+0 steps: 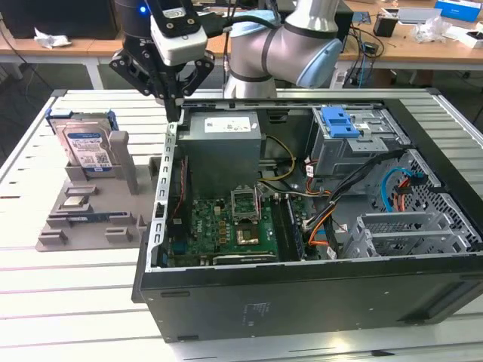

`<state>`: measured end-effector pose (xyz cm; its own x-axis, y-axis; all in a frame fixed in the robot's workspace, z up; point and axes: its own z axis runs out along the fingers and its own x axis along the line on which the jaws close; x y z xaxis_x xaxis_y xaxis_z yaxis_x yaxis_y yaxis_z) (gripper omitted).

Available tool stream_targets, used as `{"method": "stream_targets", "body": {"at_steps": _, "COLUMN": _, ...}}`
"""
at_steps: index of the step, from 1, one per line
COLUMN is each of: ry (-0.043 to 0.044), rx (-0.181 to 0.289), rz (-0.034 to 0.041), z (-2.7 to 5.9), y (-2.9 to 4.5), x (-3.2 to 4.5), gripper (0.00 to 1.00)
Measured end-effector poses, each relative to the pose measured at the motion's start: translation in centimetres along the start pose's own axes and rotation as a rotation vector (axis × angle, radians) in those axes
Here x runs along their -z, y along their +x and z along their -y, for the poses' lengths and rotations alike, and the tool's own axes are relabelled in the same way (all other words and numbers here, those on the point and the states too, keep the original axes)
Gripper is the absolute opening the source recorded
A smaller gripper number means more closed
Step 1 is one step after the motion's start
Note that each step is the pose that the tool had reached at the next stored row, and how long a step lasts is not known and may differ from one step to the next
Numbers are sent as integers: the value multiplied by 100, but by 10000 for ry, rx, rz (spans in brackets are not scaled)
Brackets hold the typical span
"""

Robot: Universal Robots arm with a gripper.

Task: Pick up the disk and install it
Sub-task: 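Reach for the disk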

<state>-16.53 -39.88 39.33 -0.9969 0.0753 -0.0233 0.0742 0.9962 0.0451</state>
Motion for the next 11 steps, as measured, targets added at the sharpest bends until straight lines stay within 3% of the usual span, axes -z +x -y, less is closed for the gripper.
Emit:
{"method": "stream_targets", "body": {"at_steps": 3, "ry": 0, "rx": 0, "rz": 0, "z": 4, "y": 55, "x": 2, "gripper": 11}}
{"method": "stream_targets", "body": {"at_steps": 5, "ry": 0, "rx": -1, "rz": 0, "z": 13, "y": 170, "x": 4, "gripper": 11}}
{"method": "stream_targets", "body": {"at_steps": 11, "ry": 0, "rx": -1, "rz": 0, "z": 24, "y": 324, "x": 9, "gripper": 11}}
